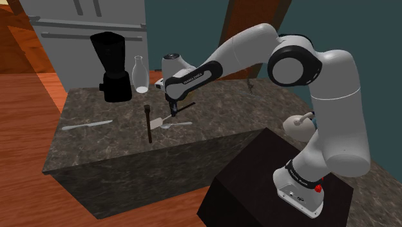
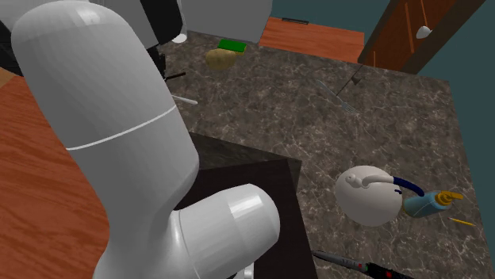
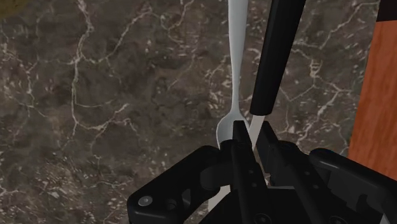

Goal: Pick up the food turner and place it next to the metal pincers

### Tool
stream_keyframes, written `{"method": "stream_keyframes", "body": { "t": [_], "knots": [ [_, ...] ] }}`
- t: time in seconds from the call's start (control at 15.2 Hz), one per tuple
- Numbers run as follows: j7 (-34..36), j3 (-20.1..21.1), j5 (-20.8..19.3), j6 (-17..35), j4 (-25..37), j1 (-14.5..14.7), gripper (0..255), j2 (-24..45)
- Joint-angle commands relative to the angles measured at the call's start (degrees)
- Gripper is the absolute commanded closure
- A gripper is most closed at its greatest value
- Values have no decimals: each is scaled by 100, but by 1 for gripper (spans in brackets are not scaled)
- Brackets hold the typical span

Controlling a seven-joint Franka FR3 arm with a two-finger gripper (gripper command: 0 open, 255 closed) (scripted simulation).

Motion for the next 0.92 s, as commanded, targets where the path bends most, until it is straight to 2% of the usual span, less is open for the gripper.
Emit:
{"method": "stream_keyframes", "body": {
  "t": [0.0,0.86],
  "knots": [
    [0,-1,-1,112,-19,-5,255,91],
    [29,0,-2,677,224,-11,255,900]
  ]
}}
